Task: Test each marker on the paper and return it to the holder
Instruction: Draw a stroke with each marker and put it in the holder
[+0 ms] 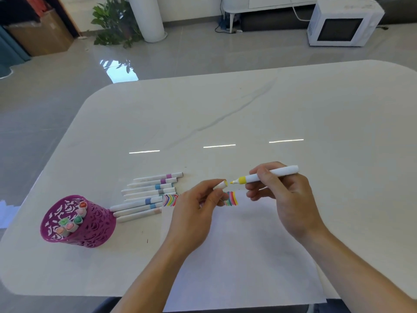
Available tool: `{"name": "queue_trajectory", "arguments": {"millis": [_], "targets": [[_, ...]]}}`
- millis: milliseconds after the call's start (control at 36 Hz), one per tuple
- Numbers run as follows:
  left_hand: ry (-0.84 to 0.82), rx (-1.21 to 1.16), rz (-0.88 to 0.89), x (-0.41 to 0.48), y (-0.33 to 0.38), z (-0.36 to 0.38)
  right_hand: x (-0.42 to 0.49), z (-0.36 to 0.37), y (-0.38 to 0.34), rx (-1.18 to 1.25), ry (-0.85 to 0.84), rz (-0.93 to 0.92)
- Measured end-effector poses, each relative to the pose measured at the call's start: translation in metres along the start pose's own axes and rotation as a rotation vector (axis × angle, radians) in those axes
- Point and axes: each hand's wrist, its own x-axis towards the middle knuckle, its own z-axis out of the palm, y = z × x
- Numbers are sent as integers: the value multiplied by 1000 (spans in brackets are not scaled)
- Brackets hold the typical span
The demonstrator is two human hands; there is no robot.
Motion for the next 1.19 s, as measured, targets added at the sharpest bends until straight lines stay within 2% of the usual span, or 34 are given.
{"name": "queue_trajectory", "arguments": {"millis": [167, 333, 1000, 1194], "targets": [[-44, 101, 32, -1, 1, 3, 1, 2, 4, -45, -86, 42], [-72, 73, 35, -1, 0, -1, 1, 2, 7, -58, -122, 48], [2, 121, 93, -6, 10, 0, -4, 4, 12, 84, -158, 110], [-15, 52, 71, -3, 16, -4, -1, 2, 8, 128, -187, 169]]}}
